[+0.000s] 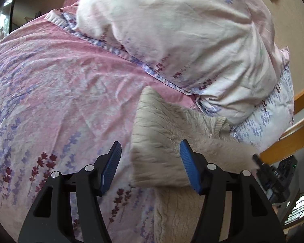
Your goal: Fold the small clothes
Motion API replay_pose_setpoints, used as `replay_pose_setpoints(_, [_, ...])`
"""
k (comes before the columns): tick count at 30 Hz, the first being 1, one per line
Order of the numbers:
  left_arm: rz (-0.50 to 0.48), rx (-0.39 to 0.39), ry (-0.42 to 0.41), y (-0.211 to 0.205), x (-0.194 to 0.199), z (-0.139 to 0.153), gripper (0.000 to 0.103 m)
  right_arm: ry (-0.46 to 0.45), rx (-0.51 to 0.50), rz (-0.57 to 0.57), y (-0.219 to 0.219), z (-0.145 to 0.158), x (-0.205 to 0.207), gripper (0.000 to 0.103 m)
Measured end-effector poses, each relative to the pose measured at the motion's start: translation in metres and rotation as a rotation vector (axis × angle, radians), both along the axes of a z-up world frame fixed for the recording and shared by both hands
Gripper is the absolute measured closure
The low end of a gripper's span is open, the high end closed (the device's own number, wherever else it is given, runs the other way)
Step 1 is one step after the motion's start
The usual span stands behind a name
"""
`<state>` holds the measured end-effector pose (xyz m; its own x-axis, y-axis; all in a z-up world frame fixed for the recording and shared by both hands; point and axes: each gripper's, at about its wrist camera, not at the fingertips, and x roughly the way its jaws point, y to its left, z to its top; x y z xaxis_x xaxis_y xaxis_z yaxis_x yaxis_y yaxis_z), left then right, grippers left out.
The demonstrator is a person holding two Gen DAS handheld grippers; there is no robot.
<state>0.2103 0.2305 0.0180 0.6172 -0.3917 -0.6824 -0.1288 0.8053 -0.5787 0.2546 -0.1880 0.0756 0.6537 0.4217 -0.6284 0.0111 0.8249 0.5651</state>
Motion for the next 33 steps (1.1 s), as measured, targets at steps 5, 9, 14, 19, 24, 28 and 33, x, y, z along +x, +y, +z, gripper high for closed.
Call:
replay_pose_setpoints(5, [-0.057,0.011,0.0,-0.025,0.009,0.0,0.042,-0.033,-0.005,-0.175,-0.064,0.01,-0.013,0.095])
replay_pose_setpoints(9, [-0.097,0.046,0.024,-0.046,0.02,-0.007,0.042,0.037,0.003,-0.187,-0.082,-0.01,-0.018,0.095])
replay_pose_setpoints(14, [-0.097,0.102,0.047,-0.062,0.028,-0.014,0.044,0.072,0.028,-0.184,-0.083,-0.024,-0.018,0.095])
replay_pose_setpoints(19, [-0.09,0.112,0.061,-0.061,0.032,-0.022,0.073,0.033,0.06,-0.159,-0.09,-0.013,-0.039,0.095])
replay_pose_setpoints(24, [-0.086,0.111,0.061,-0.057,0.036,-0.026,0.086,0.101,-0.054,-0.18,-0.095,-0.031,-0.041,0.095])
replay_pose_setpoints(28, [-0.088,0.126,0.058,-0.059,0.036,-0.025,0.086,0.217,-0.125,-0.18,-0.095,-0.064,-0.035,0.093])
replay_pose_setpoints(33, [-0.107,0.135,0.016,-0.055,0.027,-0.012,0.086,0.19,-0.233,-0.23,-0.096,-0.054,-0.044,0.065])
